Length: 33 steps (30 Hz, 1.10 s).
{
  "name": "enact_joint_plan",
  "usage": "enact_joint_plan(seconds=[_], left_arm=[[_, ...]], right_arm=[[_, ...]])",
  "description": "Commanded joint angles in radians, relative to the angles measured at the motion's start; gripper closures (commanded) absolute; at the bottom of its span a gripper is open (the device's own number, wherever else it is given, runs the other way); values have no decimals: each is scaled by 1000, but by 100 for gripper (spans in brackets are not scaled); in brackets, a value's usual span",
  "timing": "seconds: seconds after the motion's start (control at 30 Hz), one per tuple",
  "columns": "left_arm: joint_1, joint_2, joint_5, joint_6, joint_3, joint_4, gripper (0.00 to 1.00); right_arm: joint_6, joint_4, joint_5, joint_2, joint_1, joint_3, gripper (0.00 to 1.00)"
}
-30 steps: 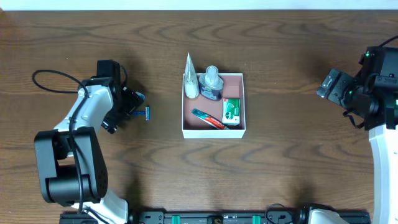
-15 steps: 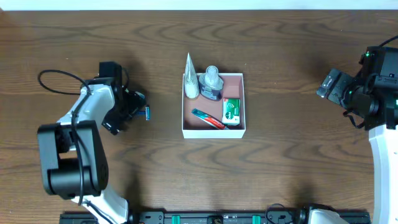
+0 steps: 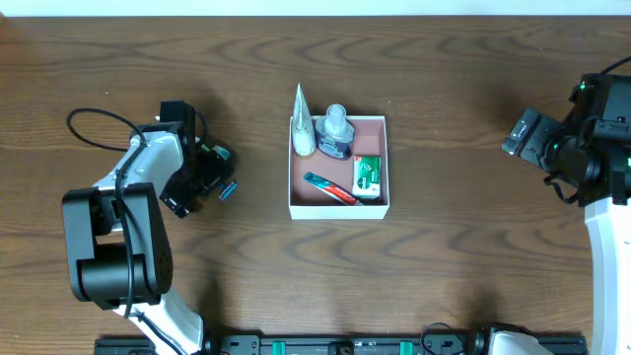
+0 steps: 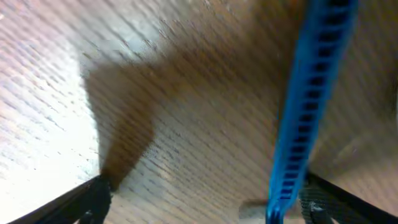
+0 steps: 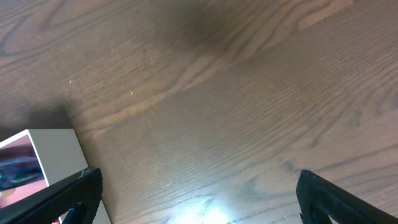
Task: Pack container
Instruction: 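Return the left gripper to the blue razor and grasp it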
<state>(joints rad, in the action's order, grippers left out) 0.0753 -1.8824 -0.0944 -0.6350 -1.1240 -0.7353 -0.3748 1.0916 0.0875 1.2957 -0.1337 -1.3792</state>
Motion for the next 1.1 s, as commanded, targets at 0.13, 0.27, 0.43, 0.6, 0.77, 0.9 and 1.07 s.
enact_joint_plan(seconds=[0.13, 0.27, 0.43, 0.6, 0.77, 0.9, 1.07], left_arm=[[3, -42, 2, 111, 7, -11, 57], [3, -42, 1, 154, 7, 15, 75], [3, -42, 2, 199, 7, 48, 94], [3, -39, 1, 243, 7, 68, 94], [4, -1, -3, 307, -45, 19, 94], [4, 75, -4, 368, -141, -80, 94], [4, 234, -64, 399, -257, -187, 94]], right_arm=[[-13, 1, 17, -8, -9, -8, 1], [-13, 1, 17, -8, -9, -8, 1], [-13, 2, 17, -8, -9, -8, 1], [-13, 1, 17, -8, -9, -8, 1], [-13, 2, 17, -8, -9, -8, 1], [-13, 2, 17, -8, -10, -8, 1], [-13, 2, 17, -8, -10, -8, 1]])
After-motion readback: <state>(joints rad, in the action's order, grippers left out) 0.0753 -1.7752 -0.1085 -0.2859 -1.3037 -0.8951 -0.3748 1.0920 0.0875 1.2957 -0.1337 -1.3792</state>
